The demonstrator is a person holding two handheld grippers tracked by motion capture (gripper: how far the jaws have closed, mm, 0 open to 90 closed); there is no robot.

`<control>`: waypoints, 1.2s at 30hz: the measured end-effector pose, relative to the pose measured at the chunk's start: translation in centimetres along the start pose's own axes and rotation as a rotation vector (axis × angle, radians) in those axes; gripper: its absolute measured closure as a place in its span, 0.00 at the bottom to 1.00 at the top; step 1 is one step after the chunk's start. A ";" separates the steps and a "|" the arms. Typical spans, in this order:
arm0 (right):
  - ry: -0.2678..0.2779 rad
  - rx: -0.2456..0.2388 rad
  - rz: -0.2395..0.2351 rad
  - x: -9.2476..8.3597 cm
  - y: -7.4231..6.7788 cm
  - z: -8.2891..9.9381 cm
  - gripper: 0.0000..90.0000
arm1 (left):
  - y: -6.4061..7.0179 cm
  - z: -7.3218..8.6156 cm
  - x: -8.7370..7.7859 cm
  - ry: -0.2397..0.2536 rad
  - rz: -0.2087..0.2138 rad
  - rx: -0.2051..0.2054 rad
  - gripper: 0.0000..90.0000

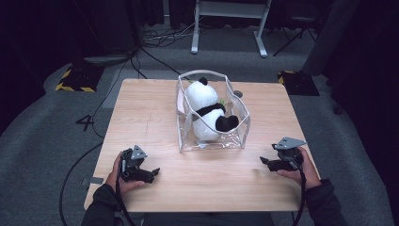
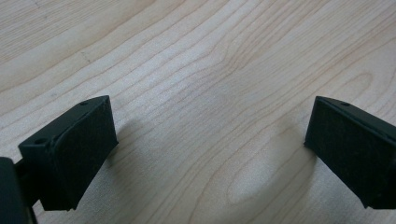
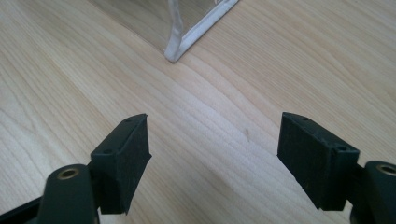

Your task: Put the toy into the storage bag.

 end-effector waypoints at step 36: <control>0.086 0.121 -0.011 -1.7 0.5 7.0 0.27 | 0.0 0.0 0.0 0.000 0.000 -0.001 0.02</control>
Point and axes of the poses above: each handheld gripper's, and its own axes: x roughly forward along the jaws, z roughly out of its underside, y roughly to its right, the point moved 8 cm from there along x, roughly forward along the jaws, and after that the axes turned 14 degrees about -z, right-handed, at the moved point
